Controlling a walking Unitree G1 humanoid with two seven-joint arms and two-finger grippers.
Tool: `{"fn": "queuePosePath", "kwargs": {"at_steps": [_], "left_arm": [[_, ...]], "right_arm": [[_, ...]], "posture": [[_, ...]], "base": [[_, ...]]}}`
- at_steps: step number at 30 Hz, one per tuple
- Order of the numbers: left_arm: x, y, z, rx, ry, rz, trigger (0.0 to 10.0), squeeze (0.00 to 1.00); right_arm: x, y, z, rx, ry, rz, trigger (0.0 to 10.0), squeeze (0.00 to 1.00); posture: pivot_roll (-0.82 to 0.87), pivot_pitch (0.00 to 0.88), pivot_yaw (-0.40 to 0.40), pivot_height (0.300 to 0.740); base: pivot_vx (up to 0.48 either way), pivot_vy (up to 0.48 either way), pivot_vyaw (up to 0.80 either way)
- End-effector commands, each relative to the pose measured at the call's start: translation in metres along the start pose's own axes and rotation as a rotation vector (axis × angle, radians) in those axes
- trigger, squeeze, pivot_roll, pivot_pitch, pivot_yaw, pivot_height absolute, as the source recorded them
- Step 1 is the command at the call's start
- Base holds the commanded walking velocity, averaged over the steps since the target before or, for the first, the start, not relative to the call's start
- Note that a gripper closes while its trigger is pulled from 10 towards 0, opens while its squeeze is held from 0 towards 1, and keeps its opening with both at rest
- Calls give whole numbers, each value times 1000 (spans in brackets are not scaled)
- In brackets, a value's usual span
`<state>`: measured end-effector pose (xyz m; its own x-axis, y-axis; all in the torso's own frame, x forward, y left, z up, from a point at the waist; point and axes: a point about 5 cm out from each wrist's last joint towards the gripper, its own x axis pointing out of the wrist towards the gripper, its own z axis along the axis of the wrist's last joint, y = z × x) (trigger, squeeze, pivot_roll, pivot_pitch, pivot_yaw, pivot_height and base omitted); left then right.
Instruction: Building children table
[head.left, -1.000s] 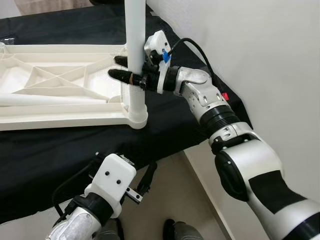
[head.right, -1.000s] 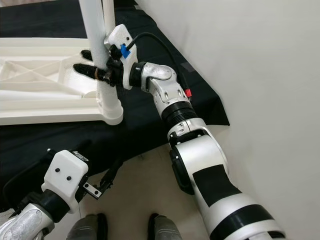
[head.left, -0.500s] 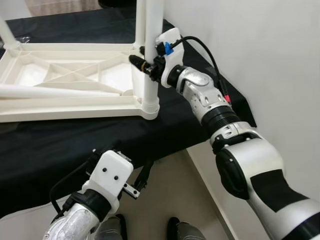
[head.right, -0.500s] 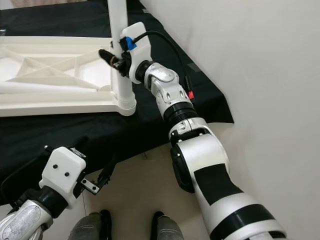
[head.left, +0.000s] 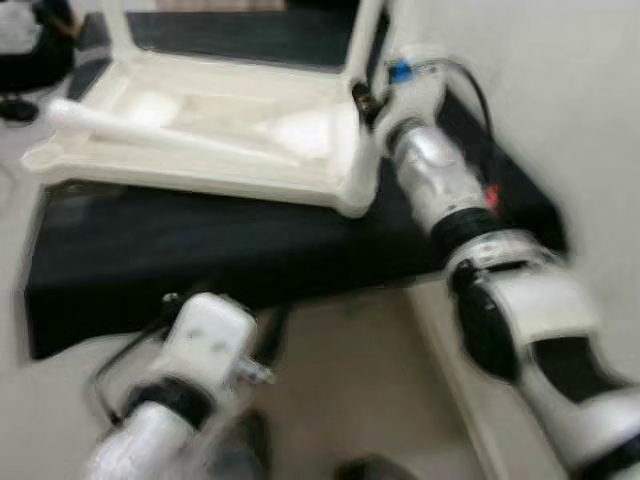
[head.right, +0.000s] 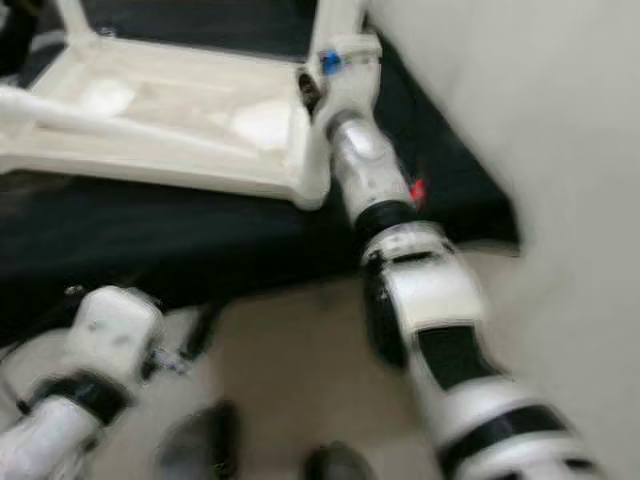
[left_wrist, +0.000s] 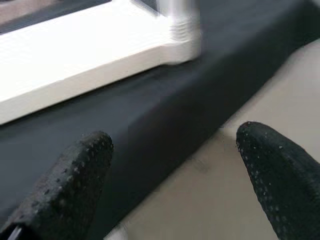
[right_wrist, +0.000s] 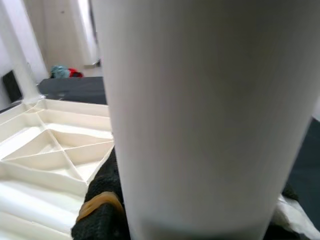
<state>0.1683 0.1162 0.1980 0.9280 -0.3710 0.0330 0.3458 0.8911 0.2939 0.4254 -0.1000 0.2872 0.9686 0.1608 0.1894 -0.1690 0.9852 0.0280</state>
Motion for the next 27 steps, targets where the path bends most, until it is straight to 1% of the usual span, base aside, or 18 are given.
{"fn": "queuePosePath", "kwargs": {"at_steps": [1, 4, 9, 10, 11, 12, 13, 16, 17, 18, 20, 22, 23, 25, 26, 27], "left_arm": [[1, 1, -2, 6, 9, -3, 10000, 0], [1, 1, -1, 8, 6, -2, 10000, 0], [2, 2, -1, 8, 4, -1, 10000, 0], [2, 2, 0, 9, 1, 0, 10000, 0], [2, 2, 0, 9, 1, 0, 10000, 0], [3, 3, 1, 10, -3, 2, 10000, 0], [3, 3, 1, 10, -3, 2, 10000, 0], [6, 3, 3, 9, -16, 9, 10000, 0], [6, 3, 3, 9, -16, 9, 10000, 0], [8, 3, 3, 4, -19, 10, 10000, 0], [8, 3, 3, 1, -20, 9, 10000, 0], [9, 1, 3, -5, -18, 5, 10000, 0], [9, 1, 3, -5, -18, 5, 10000, 0], [9, 1, 2, -10, -16, 17, 10000, 0], [9, 1, 2, -10, -16, 17, 10000, 0], [9, 1, 2, -13, -12, 27, 10000, 0]], "right_arm": [[-12, -4, -50, 16, 199, -64, 0, 0], [-12, -9, -49, 6, 204, -166, 0, 0], [-12, -9, -49, -5, 207, -204, 0, 0], [-12, -10, -49, -10, 209, -250, 0, 0], [-12, -10, -49, -10, 209, -250, 0, 0], [-12, -9, -47, -19, 200, -295, 0, 0], [-12, -9, -47, -19, 200, -295, 0, 0], [-12, 1, -44, -14, 192, -400, 0, 0], [-12, 1, -44, -14, 192, -400, 0, 0], [-13, 5, -45, 4, 195, -443, 0, 0], [-13, 7, -45, 19, 199, -458, 0, 0], [-14, 11, -44, 52, 175, -514, 0, 0], [-14, 11, -44, 52, 175, -514, 0, 0], [-17, 12, -43, 94, 163, -594, 0, 0], [-17, 12, -43, 94, 163, -594, 0, 0], [-18, 12, -43, 115, 160, -644, 0, 0]], "posture": [[130, 240, -93, 740], [129, 247, -91, 740], [129, 247, -91, 740], [129, 247, -91, 740], [129, 247, -91, 740], [125, 254, -91, 740], [125, 254, -91, 740], [124, 255, -93, 740], [124, 255, -93, 740], [124, 255, -93, 740], [124, 255, -93, 740], [120, 255, -96, 740], [120, 255, -96, 740], [119, 255, -96, 740], [119, 255, -96, 740], [120, 256, -98, 740]], "base": [[0, 0, 0], [0, 0, 0], [0, 0, 0], [0, 0, 0], [0, 0, 0], [0, 0, 0], [0, 0, 0], [0, 0, 0], [0, 0, 0], [0, 0, 0], [0, 0, 0], [0, 0, 0], [0, 0, 0], [0, 0, 0], [0, 0, 0], [0, 0, 0]]}}
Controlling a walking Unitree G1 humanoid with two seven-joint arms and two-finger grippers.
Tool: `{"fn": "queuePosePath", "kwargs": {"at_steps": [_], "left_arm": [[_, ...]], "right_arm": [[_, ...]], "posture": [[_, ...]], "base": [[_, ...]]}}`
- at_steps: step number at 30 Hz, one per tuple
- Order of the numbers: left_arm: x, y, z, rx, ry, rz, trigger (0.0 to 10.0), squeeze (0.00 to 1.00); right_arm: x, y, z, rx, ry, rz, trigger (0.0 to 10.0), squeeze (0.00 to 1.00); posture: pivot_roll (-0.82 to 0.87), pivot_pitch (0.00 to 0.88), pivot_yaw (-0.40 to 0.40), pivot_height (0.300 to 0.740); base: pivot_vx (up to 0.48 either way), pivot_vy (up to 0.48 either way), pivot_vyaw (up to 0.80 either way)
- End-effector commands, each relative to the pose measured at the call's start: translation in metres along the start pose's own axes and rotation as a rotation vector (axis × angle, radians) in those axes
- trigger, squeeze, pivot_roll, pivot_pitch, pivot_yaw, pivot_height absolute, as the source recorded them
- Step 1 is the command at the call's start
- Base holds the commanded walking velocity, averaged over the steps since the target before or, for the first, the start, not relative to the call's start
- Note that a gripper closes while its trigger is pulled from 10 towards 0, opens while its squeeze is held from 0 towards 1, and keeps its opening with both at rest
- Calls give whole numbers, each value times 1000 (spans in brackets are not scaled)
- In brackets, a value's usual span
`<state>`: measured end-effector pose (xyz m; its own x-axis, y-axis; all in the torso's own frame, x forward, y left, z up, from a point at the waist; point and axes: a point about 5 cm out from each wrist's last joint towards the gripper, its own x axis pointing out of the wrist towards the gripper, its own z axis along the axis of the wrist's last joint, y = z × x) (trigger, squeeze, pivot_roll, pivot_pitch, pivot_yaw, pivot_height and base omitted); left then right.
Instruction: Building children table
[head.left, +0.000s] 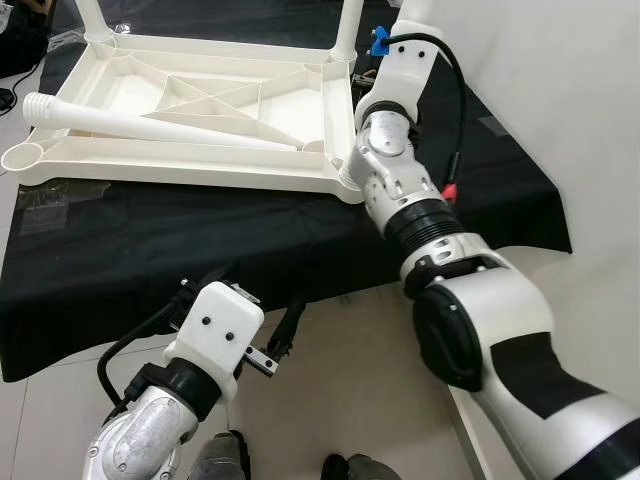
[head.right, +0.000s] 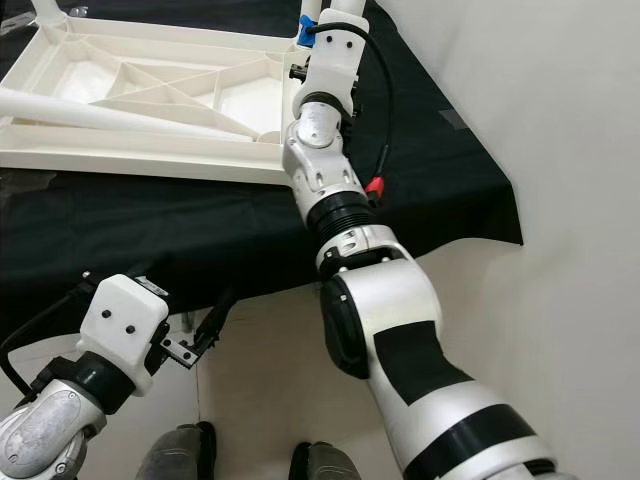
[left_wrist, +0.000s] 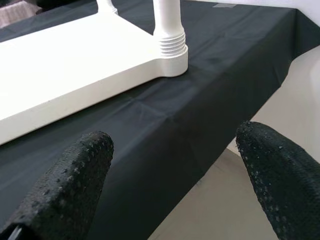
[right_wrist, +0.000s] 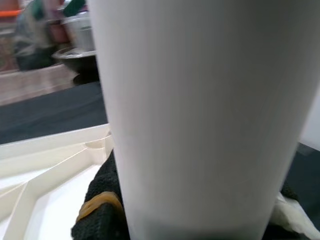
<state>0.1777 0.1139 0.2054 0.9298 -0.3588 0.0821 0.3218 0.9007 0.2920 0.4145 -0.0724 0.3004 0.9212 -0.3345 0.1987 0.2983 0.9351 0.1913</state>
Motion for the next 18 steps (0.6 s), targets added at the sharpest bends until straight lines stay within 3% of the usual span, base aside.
{"fn": "queuePosePath", "kwargs": {"at_steps": [1, 18], "left_arm": [[-1, -3, -5, -15, 35, 7, 10000, 0], [0, -4, -7, -22, 41, 17, 10000, 0]], "right_arm": [[-9, -28, -54, -1, 217, -202, 0, 0], [-20, -29, -51, -24, 200, -495, 0, 0]], "posture": [[120, 256, -99, 740], [117, 257, -103, 740]], "base": [[0, 0, 0], [0, 0, 0]]}}
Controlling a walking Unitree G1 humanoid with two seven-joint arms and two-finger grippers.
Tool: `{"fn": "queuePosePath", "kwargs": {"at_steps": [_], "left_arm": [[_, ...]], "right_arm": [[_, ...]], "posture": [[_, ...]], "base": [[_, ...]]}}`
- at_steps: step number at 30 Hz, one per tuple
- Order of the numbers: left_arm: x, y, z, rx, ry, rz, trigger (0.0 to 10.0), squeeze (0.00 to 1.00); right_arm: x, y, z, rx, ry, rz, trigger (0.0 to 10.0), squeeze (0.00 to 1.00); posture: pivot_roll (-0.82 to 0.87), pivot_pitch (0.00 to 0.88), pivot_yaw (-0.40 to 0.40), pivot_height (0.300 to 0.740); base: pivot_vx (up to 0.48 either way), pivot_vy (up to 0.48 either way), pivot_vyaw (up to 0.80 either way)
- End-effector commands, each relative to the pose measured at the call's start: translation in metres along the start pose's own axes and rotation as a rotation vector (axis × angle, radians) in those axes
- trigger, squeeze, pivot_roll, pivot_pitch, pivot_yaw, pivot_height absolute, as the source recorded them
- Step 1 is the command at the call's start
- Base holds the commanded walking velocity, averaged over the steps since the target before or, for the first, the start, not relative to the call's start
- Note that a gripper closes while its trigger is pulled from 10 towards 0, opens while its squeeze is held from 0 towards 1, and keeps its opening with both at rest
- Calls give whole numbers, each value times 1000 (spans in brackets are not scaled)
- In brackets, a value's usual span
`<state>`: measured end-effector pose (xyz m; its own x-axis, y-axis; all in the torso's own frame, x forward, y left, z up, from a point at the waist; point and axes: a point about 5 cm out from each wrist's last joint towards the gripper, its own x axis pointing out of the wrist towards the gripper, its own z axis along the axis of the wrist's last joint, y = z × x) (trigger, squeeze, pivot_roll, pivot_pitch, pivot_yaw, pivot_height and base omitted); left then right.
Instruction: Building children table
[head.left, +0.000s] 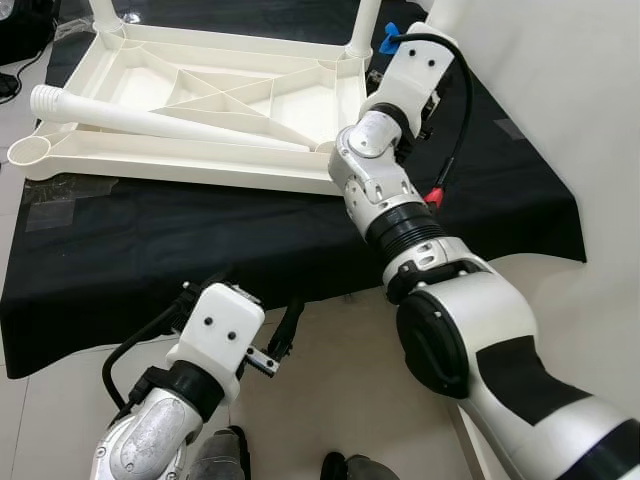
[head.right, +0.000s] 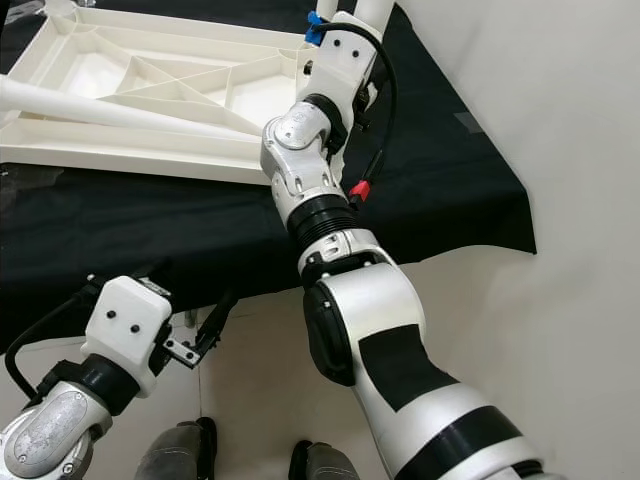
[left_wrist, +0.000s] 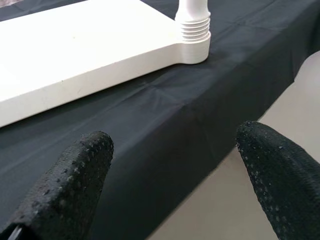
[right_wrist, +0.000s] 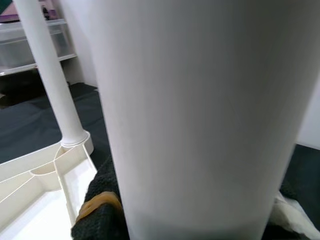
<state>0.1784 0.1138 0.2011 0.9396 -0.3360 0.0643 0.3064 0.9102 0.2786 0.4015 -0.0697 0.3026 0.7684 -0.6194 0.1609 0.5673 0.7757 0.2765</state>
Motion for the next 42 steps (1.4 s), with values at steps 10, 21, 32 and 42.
{"fn": "queuePosePath", "kwargs": {"at_steps": [10, 21, 32, 42], "left_arm": [[1, -3, -1, -9, 6, -1, 10000, 0], [1, -4, -3, -7, 7, 0, 10000, 0], [2, -3, -4, -1, 6, 1, 10000, 0], [3, -3, -4, 3, 1, -1, 10000, 0]], "right_arm": [[-6, -24, -54, -64, 254, -165, 10000, 0], [-5, -18, -51, -62, 236, -79, 10000, 0], [-6, -11, -45, -54, 207, -18, 10000, 0], [-10, -1, -39, -18, 193, 69, 10000, 0]], "posture": [[126, 243, -116, 740], [119, 228, -116, 740], [118, 226, -114, 740], [113, 226, -110, 740]], "base": [[0, 0, 0], [0, 0, 0], [0, 0, 0], [0, 0, 0]]}}
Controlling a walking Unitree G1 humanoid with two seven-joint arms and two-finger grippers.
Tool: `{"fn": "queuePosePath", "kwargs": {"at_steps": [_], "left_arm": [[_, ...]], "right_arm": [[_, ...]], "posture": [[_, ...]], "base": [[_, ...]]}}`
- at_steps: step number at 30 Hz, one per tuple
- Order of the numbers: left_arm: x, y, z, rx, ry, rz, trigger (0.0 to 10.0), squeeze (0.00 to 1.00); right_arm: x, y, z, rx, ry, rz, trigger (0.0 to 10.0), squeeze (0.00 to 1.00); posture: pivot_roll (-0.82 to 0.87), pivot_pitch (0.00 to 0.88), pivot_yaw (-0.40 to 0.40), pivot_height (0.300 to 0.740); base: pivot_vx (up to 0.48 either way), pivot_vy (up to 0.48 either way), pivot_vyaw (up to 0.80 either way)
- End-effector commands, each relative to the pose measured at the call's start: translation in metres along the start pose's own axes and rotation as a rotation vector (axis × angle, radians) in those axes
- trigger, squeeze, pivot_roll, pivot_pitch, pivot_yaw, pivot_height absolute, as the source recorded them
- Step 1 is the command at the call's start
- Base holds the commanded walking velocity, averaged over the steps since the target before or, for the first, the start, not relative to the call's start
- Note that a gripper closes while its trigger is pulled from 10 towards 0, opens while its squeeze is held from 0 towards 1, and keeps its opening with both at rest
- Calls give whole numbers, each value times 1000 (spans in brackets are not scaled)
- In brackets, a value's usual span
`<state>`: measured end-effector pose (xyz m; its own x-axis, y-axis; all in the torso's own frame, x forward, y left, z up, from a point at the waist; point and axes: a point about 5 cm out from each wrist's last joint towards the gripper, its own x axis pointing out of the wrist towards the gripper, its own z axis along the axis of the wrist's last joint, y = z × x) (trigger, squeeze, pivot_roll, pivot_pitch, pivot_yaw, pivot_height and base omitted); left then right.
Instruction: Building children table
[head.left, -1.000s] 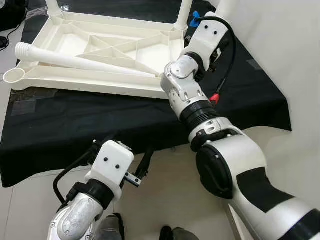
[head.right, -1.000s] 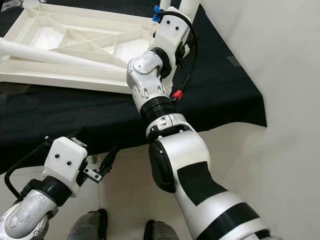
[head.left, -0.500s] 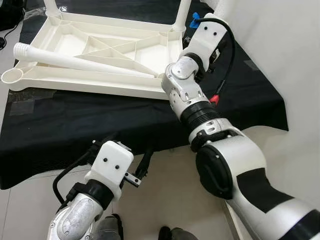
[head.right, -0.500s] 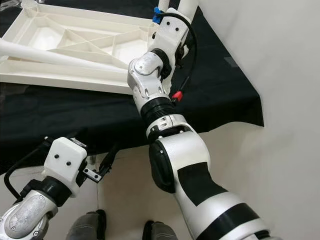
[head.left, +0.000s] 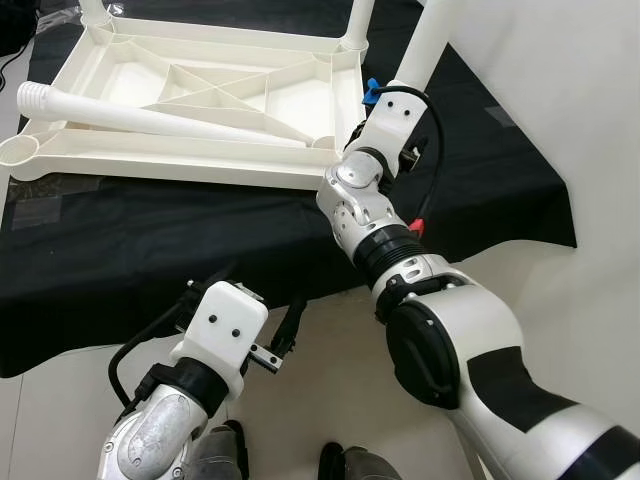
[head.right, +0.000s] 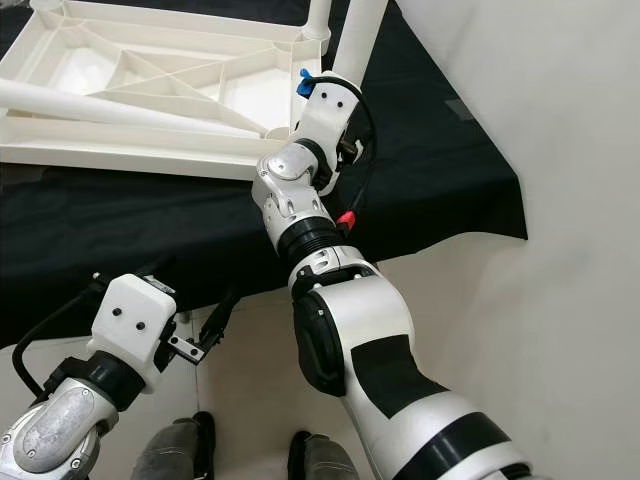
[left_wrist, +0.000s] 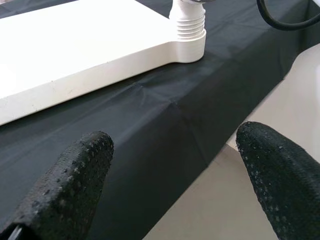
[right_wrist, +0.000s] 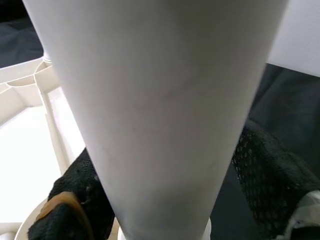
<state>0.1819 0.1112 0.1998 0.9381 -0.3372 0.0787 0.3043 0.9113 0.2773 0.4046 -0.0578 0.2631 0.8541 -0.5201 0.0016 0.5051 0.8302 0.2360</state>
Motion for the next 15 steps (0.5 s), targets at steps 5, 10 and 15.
{"fn": "queuePosePath", "kwargs": {"at_steps": [5, 10, 15], "left_arm": [[0, 0, -3, 7, 10, -1, 10000, 0], [1, -1, -3, 7, 7, -3, 10000, 0], [2, 0, -2, 8, 2, -1, 10000, 0]], "right_arm": [[-2, 5, 1, 15, -14, 77, 10000, 1000], [-5, 8, 0, 21, -20, 109, 10000, 0], [-7, 11, -2, 37, -14, 158, 10000, 0]], "posture": [[110, 223, -107, 740], [104, 220, -103, 740], [105, 220, -104, 740]], "base": [[0, 0, 0], [0, 0, 0], [0, 0, 0]]}}
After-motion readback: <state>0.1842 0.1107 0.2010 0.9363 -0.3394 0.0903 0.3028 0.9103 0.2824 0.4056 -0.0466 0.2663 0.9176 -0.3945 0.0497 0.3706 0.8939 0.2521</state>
